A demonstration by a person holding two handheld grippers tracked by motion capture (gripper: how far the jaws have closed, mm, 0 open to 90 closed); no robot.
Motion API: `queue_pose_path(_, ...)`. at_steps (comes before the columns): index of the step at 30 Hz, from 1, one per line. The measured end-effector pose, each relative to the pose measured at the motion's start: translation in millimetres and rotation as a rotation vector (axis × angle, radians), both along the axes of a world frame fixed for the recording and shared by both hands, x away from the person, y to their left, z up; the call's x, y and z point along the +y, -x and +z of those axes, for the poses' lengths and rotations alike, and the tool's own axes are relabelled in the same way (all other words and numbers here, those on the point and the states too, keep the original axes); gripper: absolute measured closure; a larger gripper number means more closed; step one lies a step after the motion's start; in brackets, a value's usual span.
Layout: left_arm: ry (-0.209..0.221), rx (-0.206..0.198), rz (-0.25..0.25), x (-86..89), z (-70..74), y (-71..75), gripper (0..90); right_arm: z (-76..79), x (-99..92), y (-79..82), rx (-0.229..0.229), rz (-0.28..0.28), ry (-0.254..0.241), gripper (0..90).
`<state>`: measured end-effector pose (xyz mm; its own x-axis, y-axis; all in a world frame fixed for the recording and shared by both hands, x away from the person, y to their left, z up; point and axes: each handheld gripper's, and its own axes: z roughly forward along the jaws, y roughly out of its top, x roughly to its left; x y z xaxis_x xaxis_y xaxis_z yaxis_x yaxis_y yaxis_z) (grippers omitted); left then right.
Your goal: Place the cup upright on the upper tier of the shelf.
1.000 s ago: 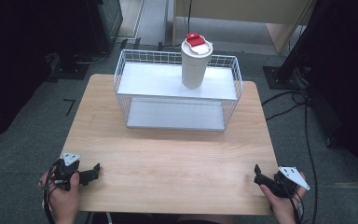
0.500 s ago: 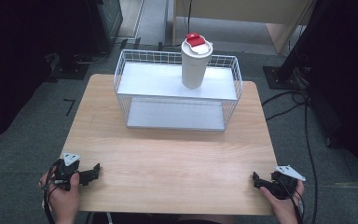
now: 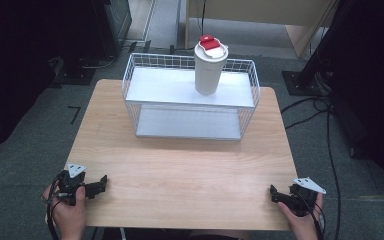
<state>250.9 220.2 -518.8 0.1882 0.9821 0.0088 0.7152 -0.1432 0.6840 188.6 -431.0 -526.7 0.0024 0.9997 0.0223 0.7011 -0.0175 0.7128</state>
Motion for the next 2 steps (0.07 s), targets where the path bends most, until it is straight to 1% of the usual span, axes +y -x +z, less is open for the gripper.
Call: queue_pose_path(2,0.003,-0.001,0.007,-0.2,0.0,-0.6,0.0,0.0,-0.1,-0.1,0.000,0.001,-0.001,0.9)
